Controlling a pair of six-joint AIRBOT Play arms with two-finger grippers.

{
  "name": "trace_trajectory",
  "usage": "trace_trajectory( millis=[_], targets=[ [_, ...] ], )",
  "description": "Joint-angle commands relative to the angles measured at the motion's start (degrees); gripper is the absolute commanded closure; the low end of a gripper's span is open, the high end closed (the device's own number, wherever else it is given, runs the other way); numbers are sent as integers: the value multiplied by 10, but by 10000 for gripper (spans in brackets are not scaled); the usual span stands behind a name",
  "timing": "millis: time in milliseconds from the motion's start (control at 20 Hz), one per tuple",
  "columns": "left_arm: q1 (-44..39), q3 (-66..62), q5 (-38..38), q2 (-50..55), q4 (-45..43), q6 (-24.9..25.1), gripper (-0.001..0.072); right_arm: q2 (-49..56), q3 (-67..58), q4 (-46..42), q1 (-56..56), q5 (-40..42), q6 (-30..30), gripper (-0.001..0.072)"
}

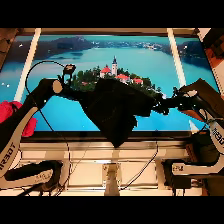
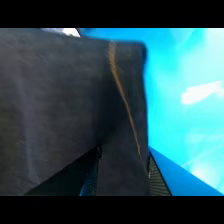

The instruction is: Fold the clothes and pants, and hang the long-sleeved shirts on hangers.

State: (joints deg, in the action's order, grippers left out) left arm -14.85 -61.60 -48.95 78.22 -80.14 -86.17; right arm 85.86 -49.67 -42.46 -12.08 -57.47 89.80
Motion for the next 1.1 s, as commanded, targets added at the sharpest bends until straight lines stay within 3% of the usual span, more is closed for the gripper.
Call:
trace_trajectory(
  millis=[0,50,100,150,350,650,750,900,1050],
  targets=[
    [0,0,0,0,0,0,659,2,-4,8,0,6,-4,390],
    [0,0,0,0,0,0,659,2,-4,8,0,8,-5,415],
    [0,0,0,0,0,0,658,2,-5,9,0,13,-5,512],
    [0,0,0,0,0,0,658,2,-5,15,0,20,-5,690],
    [1,0,1,14,11,-5,658,3,-38,30,0,49,-3,698],
    [-14,2,91,63,10,-202,661,75,-187,30,0,32,24,699],
    [-40,2,120,75,-9,-244,662,108,-241,30,4,20,28,699],
    [-88,2,137,93,-107,-391,662,148,-313,30,21,19,42,698],
    [-130,2,150,111,-119,-438,661,176,-373,30,31,20,57,698]
  ],
)
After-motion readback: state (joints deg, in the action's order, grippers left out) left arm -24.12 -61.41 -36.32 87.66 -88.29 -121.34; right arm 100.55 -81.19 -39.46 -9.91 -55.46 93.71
